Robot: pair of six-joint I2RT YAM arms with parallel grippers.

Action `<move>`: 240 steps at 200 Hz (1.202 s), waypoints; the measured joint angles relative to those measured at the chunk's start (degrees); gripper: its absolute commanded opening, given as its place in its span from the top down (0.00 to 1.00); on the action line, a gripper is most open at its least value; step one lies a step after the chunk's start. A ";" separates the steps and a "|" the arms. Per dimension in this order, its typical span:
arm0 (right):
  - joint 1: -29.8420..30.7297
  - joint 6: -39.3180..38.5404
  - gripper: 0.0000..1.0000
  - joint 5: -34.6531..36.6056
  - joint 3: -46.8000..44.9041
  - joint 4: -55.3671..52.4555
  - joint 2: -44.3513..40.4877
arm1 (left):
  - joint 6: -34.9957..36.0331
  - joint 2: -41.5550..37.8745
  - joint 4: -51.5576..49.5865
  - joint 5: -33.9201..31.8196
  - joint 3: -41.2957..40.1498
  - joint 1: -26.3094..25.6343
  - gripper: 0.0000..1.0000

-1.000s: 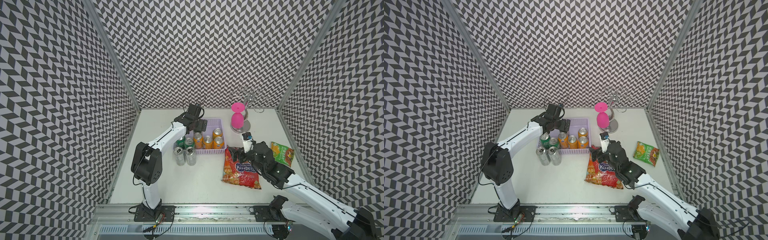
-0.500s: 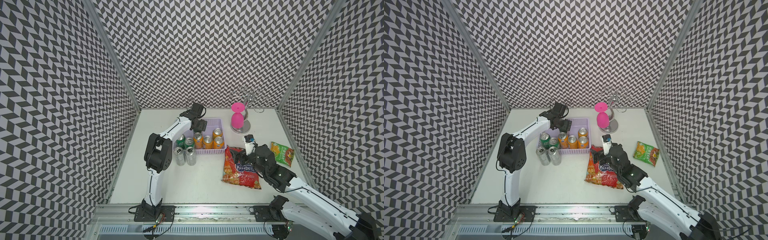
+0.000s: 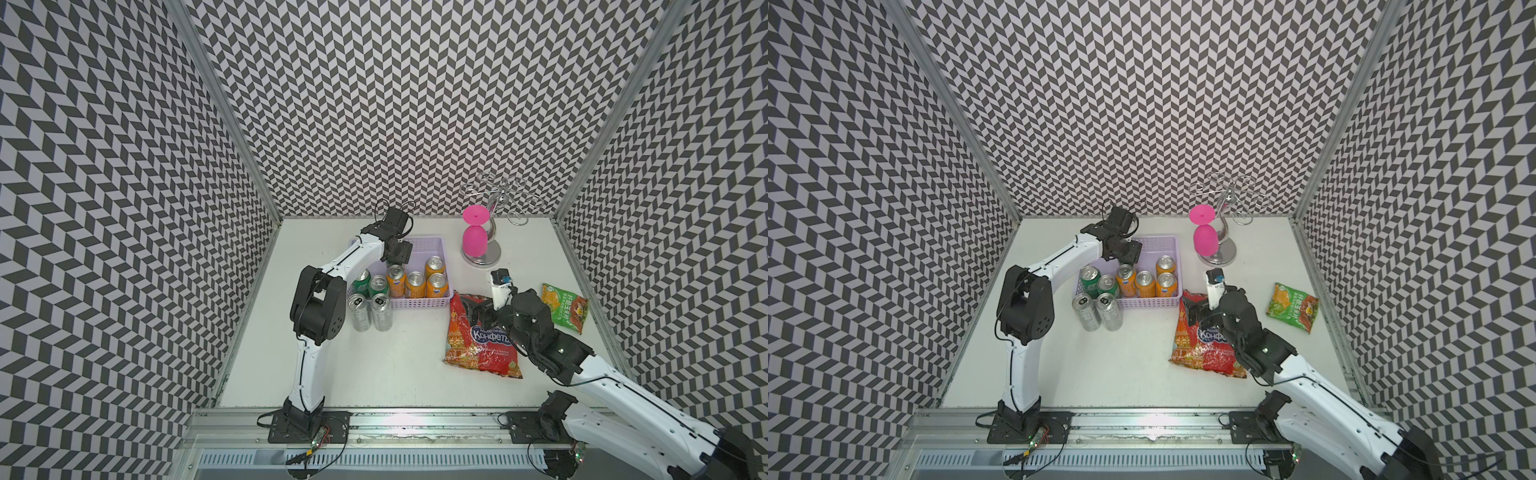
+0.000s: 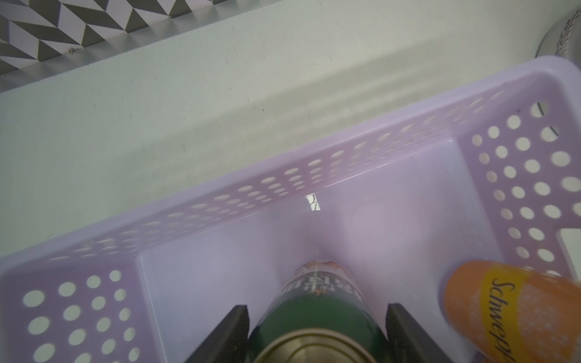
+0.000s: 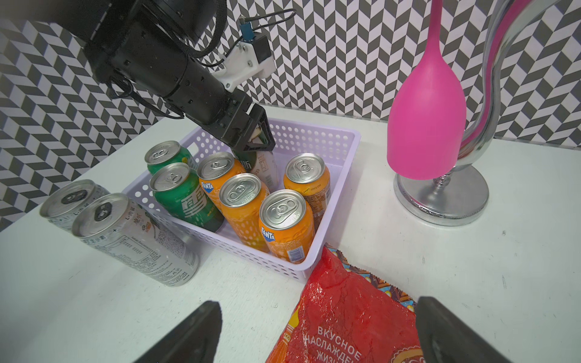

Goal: Take out the drinks from the basket
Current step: Pick up the drink from the basket.

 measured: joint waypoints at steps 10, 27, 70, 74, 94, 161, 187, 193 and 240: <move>0.00 0.00 0.00 0.15 0.00 -0.02 -0.04 | 0.00 0.00 0.04 -0.02 -0.02 0.00 0.37; 0.00 0.00 0.00 0.42 0.00 -0.04 -0.17 | 0.00 -0.15 0.28 -0.04 -0.31 0.00 0.37; 0.00 0.04 0.00 0.68 0.00 -0.04 -0.98 | 0.00 -1.33 -0.35 -0.02 -1.29 -0.07 0.39; 0.00 0.07 0.01 0.72 0.00 -0.04 -1.03 | 0.02 -1.46 -0.48 -0.02 -1.31 -0.07 0.39; 0.00 0.20 0.00 0.72 0.00 -0.13 -1.07 | 0.04 -2.29 -1.40 -0.04 -1.46 -0.26 0.39; 0.00 1.09 0.00 0.15 0.28 -0.37 -1.92 | 0.04 -7.28 -3.54 -0.79 -1.11 -0.79 0.40; 0.00 1.75 0.01 -0.55 0.35 -0.20 -2.71 | 0.04 -9.40 -4.55 -1.27 -1.07 -1.25 0.39; 0.00 1.81 0.00 -0.61 0.35 -0.13 -2.78 | 0.04 -9.79 -4.76 -1.36 -1.07 -1.33 0.39; 0.00 2.49 0.01 -0.70 0.35 -0.11 -2.82 | 0.50 -11.06 -5.25 -1.60 -1.07 -1.64 0.38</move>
